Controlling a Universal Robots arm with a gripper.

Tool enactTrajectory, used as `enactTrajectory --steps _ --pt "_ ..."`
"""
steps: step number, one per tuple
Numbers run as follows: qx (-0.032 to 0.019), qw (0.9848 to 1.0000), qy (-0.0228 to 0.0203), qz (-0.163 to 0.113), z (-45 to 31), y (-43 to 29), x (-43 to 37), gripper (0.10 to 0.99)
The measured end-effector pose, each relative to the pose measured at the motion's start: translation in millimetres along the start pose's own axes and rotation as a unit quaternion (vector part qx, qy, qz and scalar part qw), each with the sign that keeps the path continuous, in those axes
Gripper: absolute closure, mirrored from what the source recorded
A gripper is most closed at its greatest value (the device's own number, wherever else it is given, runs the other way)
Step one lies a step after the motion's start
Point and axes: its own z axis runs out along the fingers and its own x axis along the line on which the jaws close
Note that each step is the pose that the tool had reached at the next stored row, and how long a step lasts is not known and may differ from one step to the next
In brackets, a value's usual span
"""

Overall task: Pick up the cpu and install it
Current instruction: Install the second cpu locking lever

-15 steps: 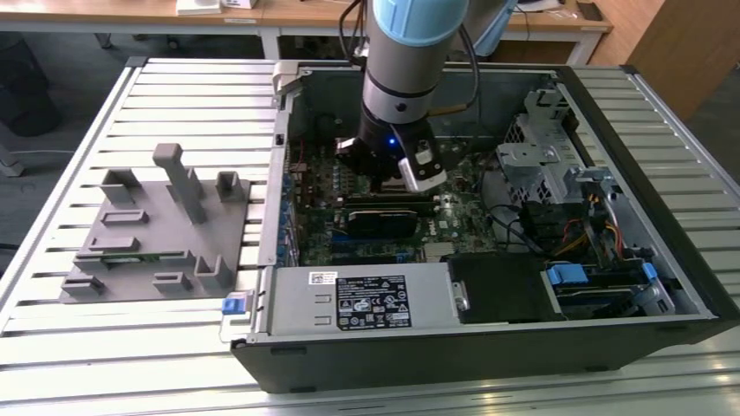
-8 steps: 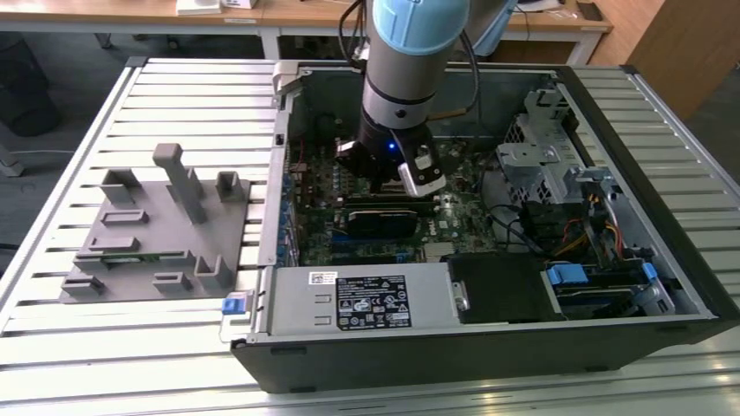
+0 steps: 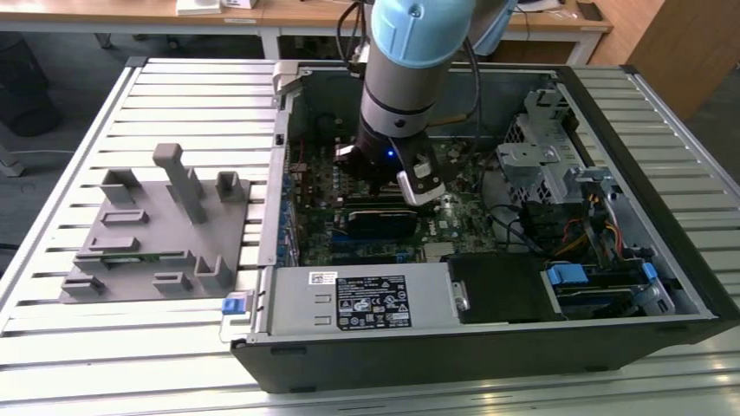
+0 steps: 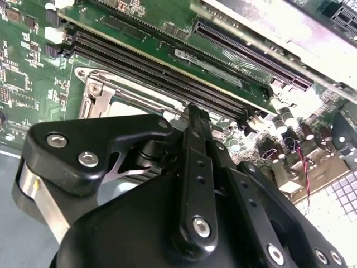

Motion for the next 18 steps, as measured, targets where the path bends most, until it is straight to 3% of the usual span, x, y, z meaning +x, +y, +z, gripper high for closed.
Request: enactTrajectory --steps 6,18 --pt "-0.0085 1.0000 0.0008 0.000 5.5 -1.8 3.2 0.980" --pt "-0.0317 0.9995 0.0029 -0.002 14.3 -4.1 5.6 0.980"
